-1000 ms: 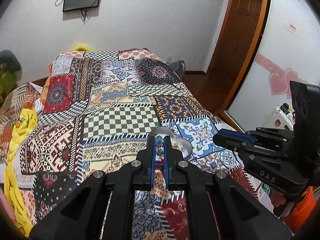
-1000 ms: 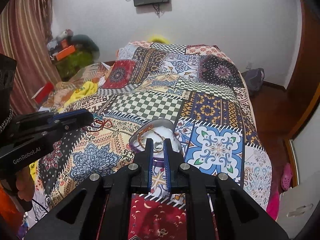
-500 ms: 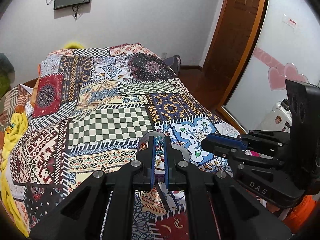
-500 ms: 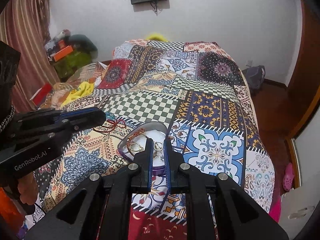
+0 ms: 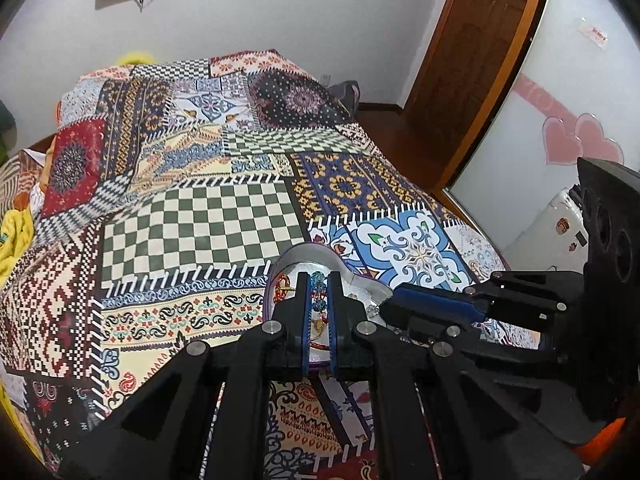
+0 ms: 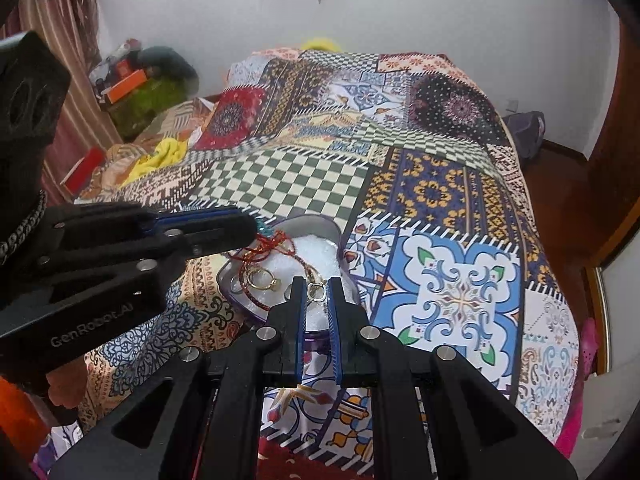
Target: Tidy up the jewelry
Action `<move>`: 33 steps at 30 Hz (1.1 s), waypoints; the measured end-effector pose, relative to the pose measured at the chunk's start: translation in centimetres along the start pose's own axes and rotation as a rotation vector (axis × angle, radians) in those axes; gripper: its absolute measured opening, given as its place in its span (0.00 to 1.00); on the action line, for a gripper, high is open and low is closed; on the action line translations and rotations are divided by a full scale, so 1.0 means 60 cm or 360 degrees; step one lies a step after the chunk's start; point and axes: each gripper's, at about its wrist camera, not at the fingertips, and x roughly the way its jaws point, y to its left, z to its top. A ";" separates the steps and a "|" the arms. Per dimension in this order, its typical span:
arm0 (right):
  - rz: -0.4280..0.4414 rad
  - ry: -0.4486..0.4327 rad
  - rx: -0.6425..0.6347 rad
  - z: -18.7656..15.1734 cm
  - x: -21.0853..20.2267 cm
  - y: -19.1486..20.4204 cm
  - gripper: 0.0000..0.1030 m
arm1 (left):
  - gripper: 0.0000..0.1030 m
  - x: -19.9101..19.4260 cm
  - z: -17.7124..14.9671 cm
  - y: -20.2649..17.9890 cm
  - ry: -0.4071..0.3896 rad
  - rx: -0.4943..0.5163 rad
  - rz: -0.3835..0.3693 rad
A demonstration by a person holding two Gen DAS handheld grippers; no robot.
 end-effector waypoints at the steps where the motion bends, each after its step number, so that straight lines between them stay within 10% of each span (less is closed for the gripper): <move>1: 0.0002 0.0008 -0.0003 0.000 0.004 0.000 0.09 | 0.06 0.003 -0.001 0.001 0.0009 -0.0004 -0.0005; 33: -0.0058 0.0000 -0.0060 0.007 -0.024 0.018 0.19 | 0.07 -0.067 -0.004 -0.006 -0.0054 0.0004 0.0041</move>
